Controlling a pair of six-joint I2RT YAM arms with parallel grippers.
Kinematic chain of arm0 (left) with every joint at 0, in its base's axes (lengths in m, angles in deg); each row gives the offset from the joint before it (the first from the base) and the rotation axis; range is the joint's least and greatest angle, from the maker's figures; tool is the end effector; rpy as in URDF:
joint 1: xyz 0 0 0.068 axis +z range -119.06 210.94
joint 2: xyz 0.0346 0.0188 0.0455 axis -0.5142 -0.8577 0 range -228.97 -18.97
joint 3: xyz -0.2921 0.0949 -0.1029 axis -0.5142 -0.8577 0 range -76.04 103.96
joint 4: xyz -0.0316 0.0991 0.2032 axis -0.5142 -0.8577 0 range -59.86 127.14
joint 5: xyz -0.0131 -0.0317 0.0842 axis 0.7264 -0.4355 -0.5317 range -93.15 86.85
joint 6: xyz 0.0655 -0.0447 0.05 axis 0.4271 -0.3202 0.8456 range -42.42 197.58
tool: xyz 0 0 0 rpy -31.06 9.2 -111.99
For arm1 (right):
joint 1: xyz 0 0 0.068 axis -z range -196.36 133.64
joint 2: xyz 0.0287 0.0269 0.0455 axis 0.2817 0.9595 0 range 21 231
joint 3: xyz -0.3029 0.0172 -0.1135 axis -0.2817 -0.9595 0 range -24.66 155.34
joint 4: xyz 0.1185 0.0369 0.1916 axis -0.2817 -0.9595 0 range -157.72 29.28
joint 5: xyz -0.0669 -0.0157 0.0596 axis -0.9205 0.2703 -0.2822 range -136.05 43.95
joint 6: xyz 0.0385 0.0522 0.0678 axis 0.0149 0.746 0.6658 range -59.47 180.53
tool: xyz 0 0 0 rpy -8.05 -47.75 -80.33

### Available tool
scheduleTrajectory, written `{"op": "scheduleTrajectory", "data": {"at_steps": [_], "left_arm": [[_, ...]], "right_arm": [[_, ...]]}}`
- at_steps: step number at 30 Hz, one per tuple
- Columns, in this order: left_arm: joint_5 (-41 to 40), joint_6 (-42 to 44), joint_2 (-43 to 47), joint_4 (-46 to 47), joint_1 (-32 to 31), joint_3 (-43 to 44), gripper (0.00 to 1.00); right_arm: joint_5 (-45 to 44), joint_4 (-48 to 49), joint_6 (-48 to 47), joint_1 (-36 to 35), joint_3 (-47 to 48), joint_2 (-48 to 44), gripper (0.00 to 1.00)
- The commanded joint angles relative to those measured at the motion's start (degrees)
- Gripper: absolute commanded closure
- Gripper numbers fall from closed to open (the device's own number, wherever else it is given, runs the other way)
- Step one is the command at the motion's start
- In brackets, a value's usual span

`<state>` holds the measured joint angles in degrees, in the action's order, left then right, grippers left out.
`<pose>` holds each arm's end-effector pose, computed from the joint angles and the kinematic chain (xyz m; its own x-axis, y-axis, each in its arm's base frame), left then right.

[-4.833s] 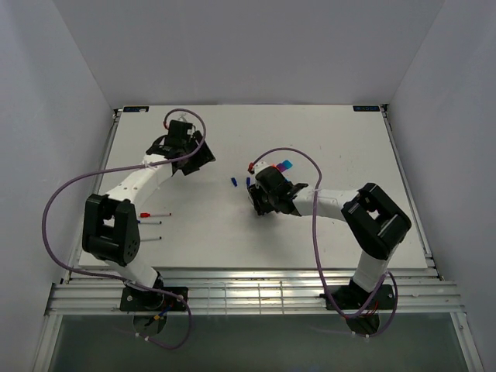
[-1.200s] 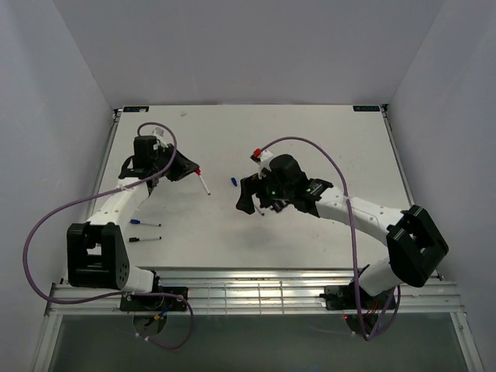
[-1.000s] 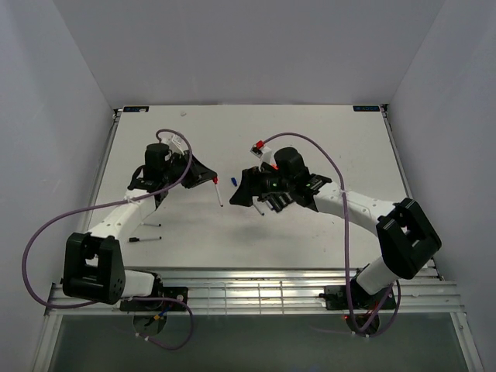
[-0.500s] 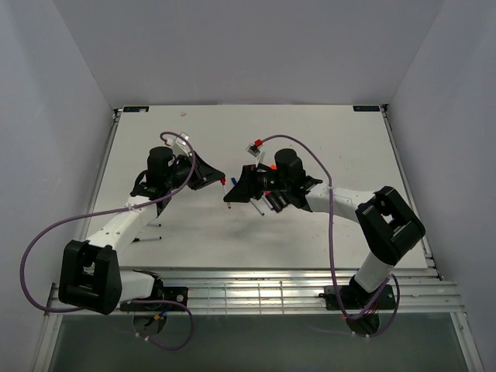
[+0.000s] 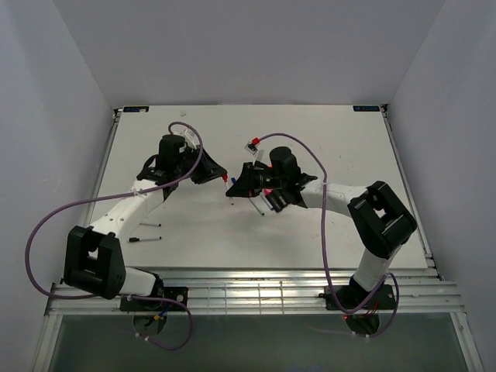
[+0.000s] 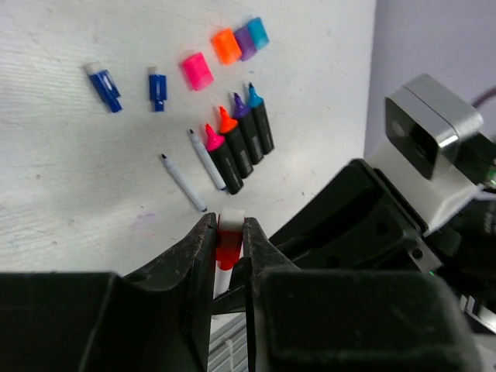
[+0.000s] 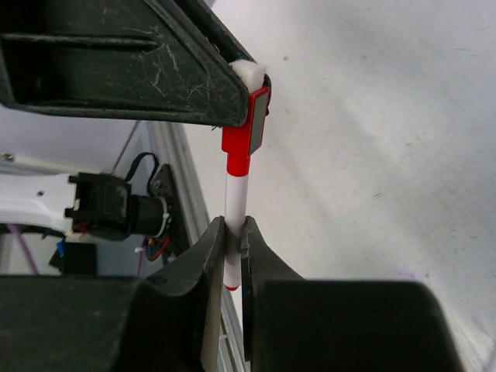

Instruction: Open the pen caps

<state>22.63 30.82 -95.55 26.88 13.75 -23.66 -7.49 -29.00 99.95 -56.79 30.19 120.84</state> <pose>0.2622 -0.1197 0.3054 -0.8138 -0.4348 -0.3857 0.0234 0.6385 -0.7692 0.2710 0.3001 0.2878 -0.7501 0.0133 -0.6611 -0.6377 0.2502 0.7285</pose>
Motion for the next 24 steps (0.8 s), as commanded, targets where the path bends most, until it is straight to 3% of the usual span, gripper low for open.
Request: {"op": "scheduleTrajectory", "data": {"at_steps": [1, 3, 4, 5, 6, 10, 15, 18, 20, 23, 24], "left_arm": [[-8.19, 5.35, -4.26, -12.30, -0.91, 8.51, 1.00], [-10.91, 8.35, -6.21, -17.94, -1.53, 12.72, 1.00], [-11.54, 8.79, -7.00, -19.08, -1.62, 13.18, 1.00], [-11.72, 9.32, -7.53, -19.62, -1.71, 13.36, 1.00], [-11.72, 9.23, -7.62, -19.71, -1.79, 12.93, 1.00], [-8.92, 8.44, -9.64, -19.53, -2.06, 12.31, 1.00], [-10.31, 8.70, -10.78, -19.79, -2.15, 12.74, 1.00], [-11.10, 8.88, -11.49, -20.32, -2.15, 13.89, 1.00], [-10.58, 9.06, -11.49, -19.37, -2.06, 14.50, 1.00], [-8.38, 9.14, -9.12, -15.33, -2.06, 13.19, 1.00], [-7.07, 9.49, -8.42, -14.27, -2.06, 12.66, 1.00]], "right_arm": [[-11.67, -13.65, -11.26, -2.45, 7.45, -1.12, 0.92], [-24.17, -23.77, -22.30, -4.91, 11.40, -2.27, 0.92], [-37.47, -30.60, -25.24, -8.23, 14.99, -2.71, 0.92], [-44.12, -33.63, -28.14, -9.57, 16.68, -2.54, 0.92], [-55.76, -36.27, -32.69, -12.37, 18.43, -2.10, 0.92], [-81.47, -39.99, -42.81, -18.01, 21.97, 1.41, 0.92], [-91.47, -36.65, -45.48, -19.51, 18.54, 0.81, 0.92], [-87.98, -37.08, -44.08, -19.60, 16.96, -0.77, 0.92], [-75.80, -37.96, -40.24, -18.56, 16.00, -3.40, 0.92], [-47.95, -35.17, -31.91, -14.26, 11.78, -8.76, 0.92], [-27.87, -30.37, -29.34, -10.15, 8.90, -9.91, 0.92]]}}
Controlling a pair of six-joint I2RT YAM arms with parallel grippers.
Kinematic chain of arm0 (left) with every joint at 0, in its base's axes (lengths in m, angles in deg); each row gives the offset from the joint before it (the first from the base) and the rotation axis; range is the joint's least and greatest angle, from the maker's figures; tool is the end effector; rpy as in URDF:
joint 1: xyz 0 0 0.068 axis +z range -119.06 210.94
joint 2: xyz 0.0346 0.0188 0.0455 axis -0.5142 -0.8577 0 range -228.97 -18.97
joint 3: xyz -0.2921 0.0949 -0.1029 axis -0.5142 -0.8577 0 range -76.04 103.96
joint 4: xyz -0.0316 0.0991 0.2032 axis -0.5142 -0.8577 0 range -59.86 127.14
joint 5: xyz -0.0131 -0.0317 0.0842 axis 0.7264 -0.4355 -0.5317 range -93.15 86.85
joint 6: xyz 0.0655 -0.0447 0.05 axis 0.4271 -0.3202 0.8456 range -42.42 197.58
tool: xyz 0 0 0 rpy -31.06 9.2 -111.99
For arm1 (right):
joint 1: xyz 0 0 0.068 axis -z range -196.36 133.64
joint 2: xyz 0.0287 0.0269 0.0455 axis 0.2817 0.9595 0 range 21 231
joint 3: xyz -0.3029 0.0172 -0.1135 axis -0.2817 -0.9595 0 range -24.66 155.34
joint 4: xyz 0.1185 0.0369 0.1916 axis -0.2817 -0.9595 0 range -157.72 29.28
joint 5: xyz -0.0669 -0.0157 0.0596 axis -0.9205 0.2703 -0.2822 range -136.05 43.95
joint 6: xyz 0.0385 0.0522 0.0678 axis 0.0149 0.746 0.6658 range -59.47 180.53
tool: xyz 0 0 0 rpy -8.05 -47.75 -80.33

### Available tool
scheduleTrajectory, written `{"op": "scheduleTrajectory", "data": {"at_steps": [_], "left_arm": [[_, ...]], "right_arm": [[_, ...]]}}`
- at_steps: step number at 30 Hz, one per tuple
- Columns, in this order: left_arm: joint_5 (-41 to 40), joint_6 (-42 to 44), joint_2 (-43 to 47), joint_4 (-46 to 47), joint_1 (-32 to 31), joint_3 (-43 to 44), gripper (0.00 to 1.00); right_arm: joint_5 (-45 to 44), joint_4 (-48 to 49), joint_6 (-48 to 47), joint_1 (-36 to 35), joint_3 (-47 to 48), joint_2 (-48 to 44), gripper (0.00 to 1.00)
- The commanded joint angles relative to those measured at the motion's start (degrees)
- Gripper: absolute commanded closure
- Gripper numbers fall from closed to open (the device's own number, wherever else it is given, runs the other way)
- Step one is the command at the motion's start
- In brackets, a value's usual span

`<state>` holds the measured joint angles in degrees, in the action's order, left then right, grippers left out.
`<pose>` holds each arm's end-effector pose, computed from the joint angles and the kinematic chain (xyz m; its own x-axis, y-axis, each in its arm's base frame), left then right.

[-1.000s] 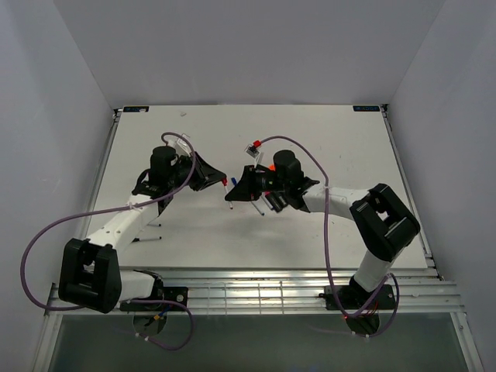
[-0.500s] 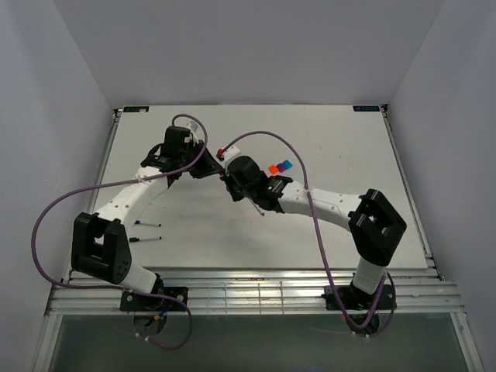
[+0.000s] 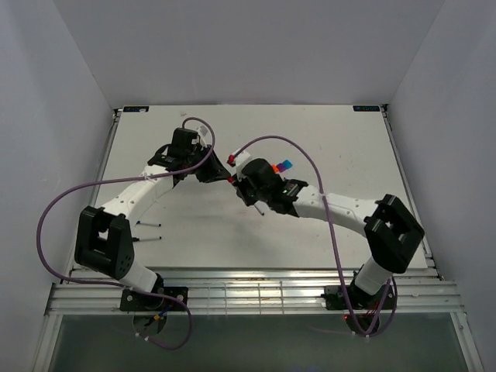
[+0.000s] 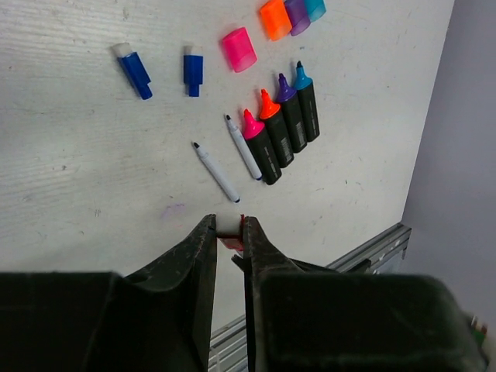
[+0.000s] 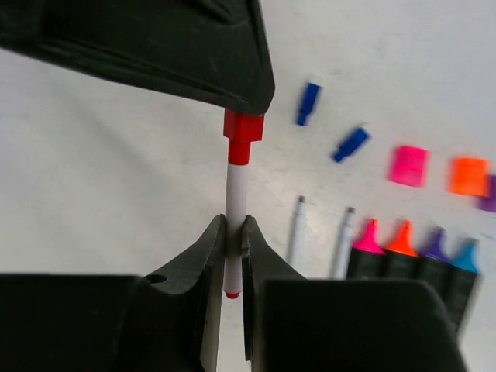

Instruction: Open the pen caps

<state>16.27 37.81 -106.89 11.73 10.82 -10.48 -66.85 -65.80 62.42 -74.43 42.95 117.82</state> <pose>0.2985 -0.1394 0.2919 -0.8762 -0.3214 -0.3592 -0.0340 0.7845 -0.6192 0.2350 0.3201 0.2919 -0.3187 -0.4532 -0.8325 -0.6281 0.7588 -0.1726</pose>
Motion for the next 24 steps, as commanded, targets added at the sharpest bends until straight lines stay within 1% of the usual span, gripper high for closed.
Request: {"op": "scheduleTrajectory", "data": {"at_steps": [1, 2, 3, 4, 5, 6, 7, 8, 9, 10, 11, 12, 13, 14, 15, 16, 17, 18, 19, 20, 21, 22, 23, 24], "left_arm": [[0.08, 2.85, 5.10, 2.45, 0.87, -1.30, 1.00], [0.87, 3.20, 6.43, 6.56, 1.22, -3.57, 1.00], [2.01, 3.47, 7.75, 8.86, 1.40, -4.81, 1.00], [4.11, 3.82, 9.16, 11.58, 1.75, -6.39, 1.00], [5.18, 3.91, 11.08, 16.31, 2.27, -8.06, 1.00], [6.32, 3.65, 11.36, 17.05, 2.63, -9.47, 1.00], [9.29, 3.12, 11.37, 17.84, 3.15, -10.01, 1.00], [10.89, 2.42, 11.80, 20.72, 3.59, -10.80, 1.00], [12.29, 1.02, 12.07, 22.23, 3.68, -12.37, 1.00], [14.48, 0.40, 12.42, 24.77, 3.68, -12.99, 1.00], [15.55, -0.13, 13.20, 26.01, 3.68, -13.52, 1.00], [14.86, -0.92, 13.39, 25.85, 3.68, -13.53, 1.00], [14.86, -0.84, 13.21, 25.85, 3.68, -12.57, 1.00], [13.64, -0.40, 12.86, 21.50, 3.68, -11.43, 1.00], [12.50, 0.04, 12.25, 19.89, 3.68, -10.46, 1.00], [11.09, -0.04, 11.90, 18.31, 3.68, -8.54, 1.00], [8.64, -0.13, 11.29, 13.68, 4.03, -7.13, 1.00], [7.14, -0.13, 10.06, 10.67, 4.30, -5.29, 1.00], [5.38, -0.22, 7.09, 3.94, 4.39, -1.35, 1.00], [2.06, 0.21, 5.67, 1.79, 4.39, 0.17, 1.00], [0.02, 0.39, 4.78, 0.72, 4.39, 0.97, 1.00], [-1.82, 0.31, 2.95, -1.99, 4.56, 1.58, 1.00], [-2.89, 0.57, 1.62, -3.32, 5.26, 3.68, 1.00], [-3.68, 0.57, 0.39, -4.38, 5.70, 4.48, 1.00]], "right_arm": [[41.61, 10.14, 11.70, 10.14, -5.72, -8.21, 0.92], [50.24, 14.70, 16.26, 12.86, -7.83, -8.57, 0.92], [59.81, 22.15, 30.66, 15.85, -10.89, -8.57, 0.92], [72.78, 44.84, 40.37, 20.49, -18.23, -7.70, 0.92], [75.44, 57.08, 49.61, 22.10, -21.61, -7.26, 0.92], [77.03, 68.60, 65.10, 23.25, -24.34, -6.47, 0.92], [79.83, 82.98, 70.65, 24.56, -25.85, -3.68, 0.92], [81.16, 88.35, 75.32, 24.66, -25.78, -2.00, 0.92], [81.87, 94.23, 84.59, 24.66, -25.78, -0.24, 0.92], [81.62, 99.60, 88.34, 24.66, -26.39, 3.17, 0.92], [81.36, 108.87, 91.33, 24.75, -26.65, 4.51, 0.92], [80.31, 112.01, 94.41, 24.75, -27.35, 6.44, 0.92], [80.21, 113.00, 93.74, 24.84, -27.36, 6.80, 0.92], [80.30, 109.79, 91.65, 24.84, -28.32, 6.63, 0.92], [80.47, 105.93, 88.41, 24.75, -28.94, 5.85, 0.92], [80.47, 100.93, 84.37, 24.75, -29.46, 3.06, 0.92], [80.30, 94.71, 73.89, 24.75, -29.90, 1.29, 0.92], [78.12, 76.98, 67.00, 24.49, -29.56, -1.17, 0.92], [75.49, 64.36, 58.58, 24.23, -28.34, -6.24, 0.92], [71.20, 49.01, 37.09, 23.53, -25.98, -8.72, 0.92], [64.02, 20.75, 27.56, 20.22, -18.47, -10.75, 0.92], [44.29, 11.16, 20.68, 17.49, -14.83, -12.60, 0.92], [33.91, 4.71, 13.48, 14.76, -11.83, -12.79, 0.92], [15.62, -4.15, 11.84, 10.21, -7.54, -11.57, 0.92]]}}
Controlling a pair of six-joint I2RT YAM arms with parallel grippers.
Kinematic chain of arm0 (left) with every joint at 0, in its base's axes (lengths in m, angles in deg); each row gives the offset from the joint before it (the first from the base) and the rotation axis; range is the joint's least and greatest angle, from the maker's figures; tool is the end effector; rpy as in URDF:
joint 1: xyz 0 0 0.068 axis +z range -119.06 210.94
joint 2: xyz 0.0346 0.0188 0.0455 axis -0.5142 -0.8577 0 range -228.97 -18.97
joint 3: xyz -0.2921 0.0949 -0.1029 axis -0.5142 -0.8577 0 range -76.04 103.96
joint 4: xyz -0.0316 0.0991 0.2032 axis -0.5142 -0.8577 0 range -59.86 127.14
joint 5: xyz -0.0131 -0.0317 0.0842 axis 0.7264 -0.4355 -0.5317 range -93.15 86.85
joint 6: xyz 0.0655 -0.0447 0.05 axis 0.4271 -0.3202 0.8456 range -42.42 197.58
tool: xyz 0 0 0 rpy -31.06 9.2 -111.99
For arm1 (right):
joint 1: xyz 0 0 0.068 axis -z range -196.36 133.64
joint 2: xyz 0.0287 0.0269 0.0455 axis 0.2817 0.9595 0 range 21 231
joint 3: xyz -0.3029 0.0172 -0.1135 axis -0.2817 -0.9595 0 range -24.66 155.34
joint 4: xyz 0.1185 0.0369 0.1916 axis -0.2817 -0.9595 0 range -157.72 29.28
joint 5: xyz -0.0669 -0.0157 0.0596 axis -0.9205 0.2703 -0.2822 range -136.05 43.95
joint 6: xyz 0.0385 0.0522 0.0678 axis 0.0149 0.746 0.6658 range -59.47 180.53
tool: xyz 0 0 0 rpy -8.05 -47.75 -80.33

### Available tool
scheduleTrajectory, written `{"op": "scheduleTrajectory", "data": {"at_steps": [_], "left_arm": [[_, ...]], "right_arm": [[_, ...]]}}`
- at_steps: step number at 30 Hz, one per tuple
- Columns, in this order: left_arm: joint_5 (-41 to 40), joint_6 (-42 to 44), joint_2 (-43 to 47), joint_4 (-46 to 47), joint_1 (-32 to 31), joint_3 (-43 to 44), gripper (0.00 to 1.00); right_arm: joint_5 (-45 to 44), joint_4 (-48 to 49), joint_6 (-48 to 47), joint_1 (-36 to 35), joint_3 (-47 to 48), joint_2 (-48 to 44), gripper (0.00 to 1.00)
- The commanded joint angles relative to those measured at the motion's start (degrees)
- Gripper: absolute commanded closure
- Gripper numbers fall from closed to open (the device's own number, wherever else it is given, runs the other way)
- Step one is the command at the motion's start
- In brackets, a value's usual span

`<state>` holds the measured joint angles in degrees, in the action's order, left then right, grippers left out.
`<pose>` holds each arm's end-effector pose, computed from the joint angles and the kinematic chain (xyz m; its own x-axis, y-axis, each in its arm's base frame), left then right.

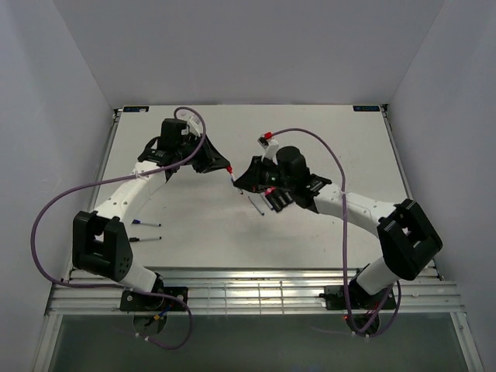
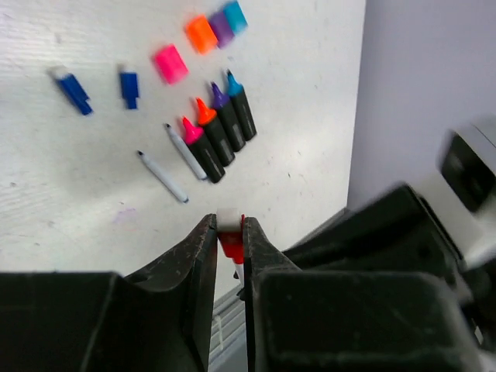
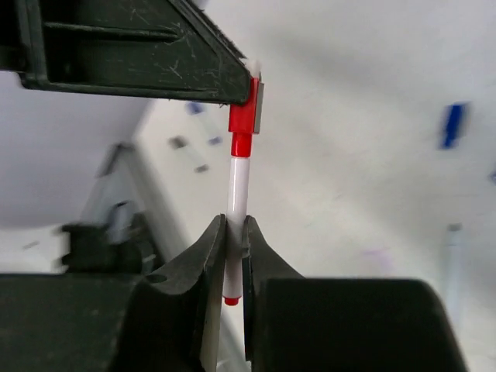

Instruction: Open the pen caps

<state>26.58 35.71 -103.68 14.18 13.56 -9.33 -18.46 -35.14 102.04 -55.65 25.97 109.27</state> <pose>0.2926 -0.1356 0.3245 -0.8775 -0.3325 -0.3455 0.0419 0.6645 -0.7461 0.2527 0.2573 0.3186 -0.7252 0.1656 -0.6683 -0.5757 0.3864 0.7206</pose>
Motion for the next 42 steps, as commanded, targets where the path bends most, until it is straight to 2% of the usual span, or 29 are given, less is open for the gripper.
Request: {"op": "scheduleTrajectory", "data": {"at_steps": [1, 2, 3, 6, 8, 11, 13, 16, 20, 24, 25, 27, 28, 29, 31, 32, 36, 40, 42], "left_arm": [[-14.00, 2.58, -5.01, -8.05, 3.93, 4.03, 1.00], [-13.92, 2.58, -5.90, -8.15, 4.20, 4.73, 1.00], [-13.39, 2.41, -6.78, -8.41, 4.64, 5.08, 1.00], [-12.25, 2.40, -8.89, -9.03, 5.26, 6.32, 1.00], [-13.12, 3.45, -9.42, -10.17, 5.52, 7.11, 1.00], [-16.80, 4.60, -8.81, -11.32, 6.14, 7.90, 1.00], [-20.48, 5.48, -8.20, -12.28, 6.23, 8.25, 1.00], [-21.04, 6.18, -7.58, -11.41, 6.75, 7.90, 1.00], [-17.79, 7.14, -8.11, -10.53, 7.81, 8.16, 1.00], [-5.88, 8.12, -6.44, -6.40, 7.81, 4.92, 0.99], [-3.92, 7.86, -5.30, -4.74, 7.72, 3.96, 0.84], [-0.05, 5.84, -3.28, -2.45, 7.55, -0.52, 0.67], [1.01, 5.14, -2.05, 0.26, 6.93, -2.10, 0.44], [1.98, 3.56, 0.57, 1.68, 6.67, -3.77, 0.35], [4.18, 1.10, 3.22, 6.14, 6.31, -8.87, 0.24], [5.23, -0.39, 5.76, 8.09, 6.23, -10.80, 0.20], [6.92, -9.00, 9.11, 13.20, 5.52, -18.02, 0.16], [7.35, -12.52, 8.07, 15.30, 4.04, -18.55, 0.16], [6.57, -13.59, 7.10, 15.40, 2.80, -18.03, 0.18]], "right_arm": [[-41.57, -38.21, -28.68, -10.70, 11.14, -2.15, 0.92], [-49.05, -40.85, -29.64, -12.81, 12.63, -1.18, 0.92], [-63.05, -42.88, -30.78, -16.66, 14.82, 1.18, 0.92], [-76.32, -50.70, -30.36, -20.11, 18.26, 6.36, 0.92], [-78.56, -53.36, -30.35, -20.83, 20.03, 7.70, 0.92], [-75.16, -50.48, -31.93, -21.01, 18.72, 6.74, 0.92], [-68.32, -48.53, -33.33, -21.01, 17.93, 5.25, 0.92], [-58.12, -45.19, -33.43, -21.09, 16.26, 3.58, 0.92], [-50.54, -41.50, -33.25, -21.01, 13.80, 1.65, 0.92], [-47.38, -39.91, -32.82, -20.92, 12.30, -0.20, 0.92], [-46.85, -39.56, -32.73, -20.83, 12.30, -0.38, 0.92], [-45.71, -39.12, -32.38, -20.39, 12.39, -0.73, 0.92], [-45.35, -38.42, -32.38, -20.13, 12.39, -0.82, 0.92], [-45.26, -37.98, -32.38, -19.95, 12.21, -0.82, 0.92], [-45.09, -36.93, -32.81, -19.25, 11.95, -0.99, 0.92], [-44.91, -36.57, -32.90, -18.90, 12.03, -0.99, 0.92], [-43.77, -36.48, -33.43, -17.32, 13.52, -0.38, 0.92], [-43.33, -36.39, -33.52, -17.31, 14.85, -0.20, 0.92], [-42.63, -35.52, -33.52, -17.31, 14.94, -0.29, 0.92]]}}
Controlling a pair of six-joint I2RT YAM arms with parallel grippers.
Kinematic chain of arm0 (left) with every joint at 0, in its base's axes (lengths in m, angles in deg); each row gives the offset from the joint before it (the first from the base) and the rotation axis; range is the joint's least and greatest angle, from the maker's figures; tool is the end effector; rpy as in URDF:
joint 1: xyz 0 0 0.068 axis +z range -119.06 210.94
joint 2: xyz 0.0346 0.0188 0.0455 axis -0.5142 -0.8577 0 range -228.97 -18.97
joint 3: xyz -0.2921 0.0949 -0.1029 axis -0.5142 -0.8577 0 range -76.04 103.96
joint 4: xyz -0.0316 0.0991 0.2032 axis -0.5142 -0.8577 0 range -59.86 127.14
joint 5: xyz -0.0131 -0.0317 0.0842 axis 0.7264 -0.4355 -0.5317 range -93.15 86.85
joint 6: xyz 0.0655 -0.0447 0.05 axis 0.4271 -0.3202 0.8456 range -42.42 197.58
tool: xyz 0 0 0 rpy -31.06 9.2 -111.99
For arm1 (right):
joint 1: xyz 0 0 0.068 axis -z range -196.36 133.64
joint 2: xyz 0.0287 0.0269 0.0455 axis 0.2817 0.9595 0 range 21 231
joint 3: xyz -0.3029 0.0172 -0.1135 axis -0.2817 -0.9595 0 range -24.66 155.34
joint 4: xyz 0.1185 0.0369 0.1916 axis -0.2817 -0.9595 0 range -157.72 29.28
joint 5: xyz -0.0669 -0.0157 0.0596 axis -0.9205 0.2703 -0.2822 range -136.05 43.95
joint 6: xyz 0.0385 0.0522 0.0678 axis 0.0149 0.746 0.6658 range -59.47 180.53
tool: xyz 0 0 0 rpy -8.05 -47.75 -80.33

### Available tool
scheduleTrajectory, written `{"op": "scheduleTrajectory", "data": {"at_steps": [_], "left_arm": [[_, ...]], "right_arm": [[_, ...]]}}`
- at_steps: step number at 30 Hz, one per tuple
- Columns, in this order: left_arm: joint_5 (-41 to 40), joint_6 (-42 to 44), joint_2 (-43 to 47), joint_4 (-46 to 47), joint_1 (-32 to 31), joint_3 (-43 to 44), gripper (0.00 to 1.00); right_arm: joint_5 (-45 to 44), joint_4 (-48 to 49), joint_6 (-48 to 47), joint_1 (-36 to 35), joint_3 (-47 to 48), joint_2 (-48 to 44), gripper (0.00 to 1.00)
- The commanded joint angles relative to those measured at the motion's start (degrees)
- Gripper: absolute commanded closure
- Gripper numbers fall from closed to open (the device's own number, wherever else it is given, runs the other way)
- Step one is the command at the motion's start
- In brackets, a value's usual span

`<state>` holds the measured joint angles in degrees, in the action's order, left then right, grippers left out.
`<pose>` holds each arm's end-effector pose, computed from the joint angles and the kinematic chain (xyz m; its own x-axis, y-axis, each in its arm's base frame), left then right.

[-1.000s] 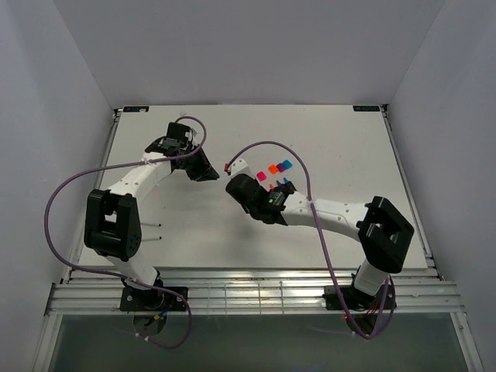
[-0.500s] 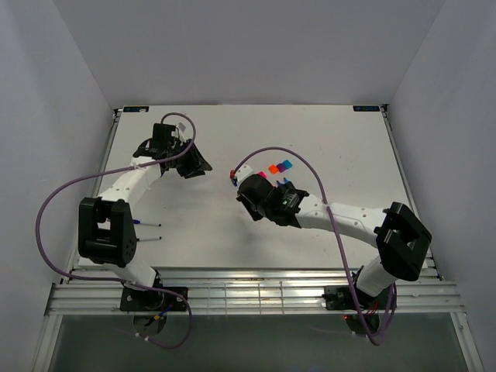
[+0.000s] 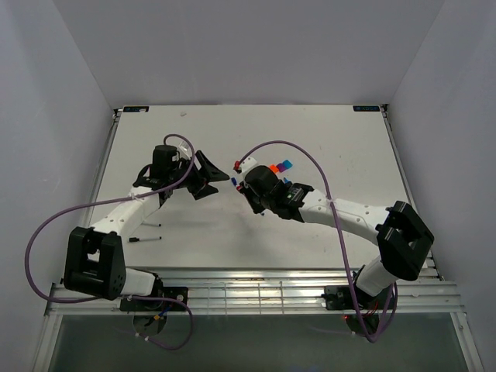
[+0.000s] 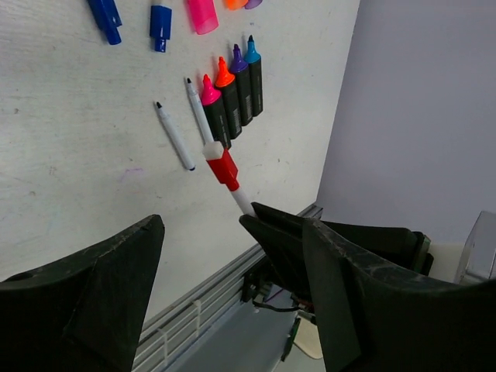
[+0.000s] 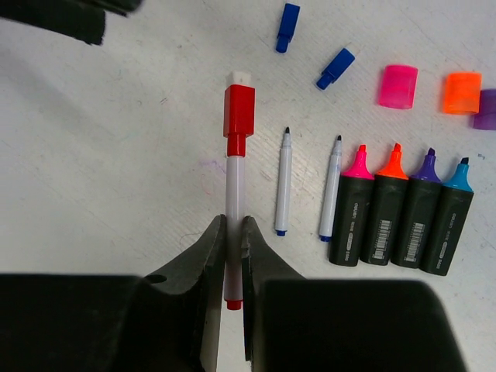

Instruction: Open the pen caps

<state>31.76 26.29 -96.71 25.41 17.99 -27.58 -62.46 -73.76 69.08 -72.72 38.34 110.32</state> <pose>0.2550 -0.1084 0.2788 -0.8718 -0.4560 -0.1790 -0.1207 0.5540 -0.8237 0.2141 0.2784 0.2927 -0.4480 -0.4159 -0.7914 -0.6179 0.7838 -0.0621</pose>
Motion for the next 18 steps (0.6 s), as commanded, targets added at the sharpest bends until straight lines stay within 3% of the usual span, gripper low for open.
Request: {"op": "scheduleTrajectory", "data": {"at_steps": [1, 9, 18], "left_arm": [[0.69, -6.09, -0.74, 4.34, -2.51, 0.31, 0.19], [-2.03, -9.79, -1.11, 9.70, -4.63, -0.74, 0.21], [-3.10, -10.85, -2.94, 8.91, -5.07, -1.01, 0.22]], "right_arm": [[1.64, 3.37, -0.47, -0.24, 2.65, -1.34, 0.92], [2.69, 4.34, 0.06, -0.24, 2.92, -2.04, 0.92], [2.25, 5.04, 0.06, -0.16, 3.09, -3.36, 0.92]]}}
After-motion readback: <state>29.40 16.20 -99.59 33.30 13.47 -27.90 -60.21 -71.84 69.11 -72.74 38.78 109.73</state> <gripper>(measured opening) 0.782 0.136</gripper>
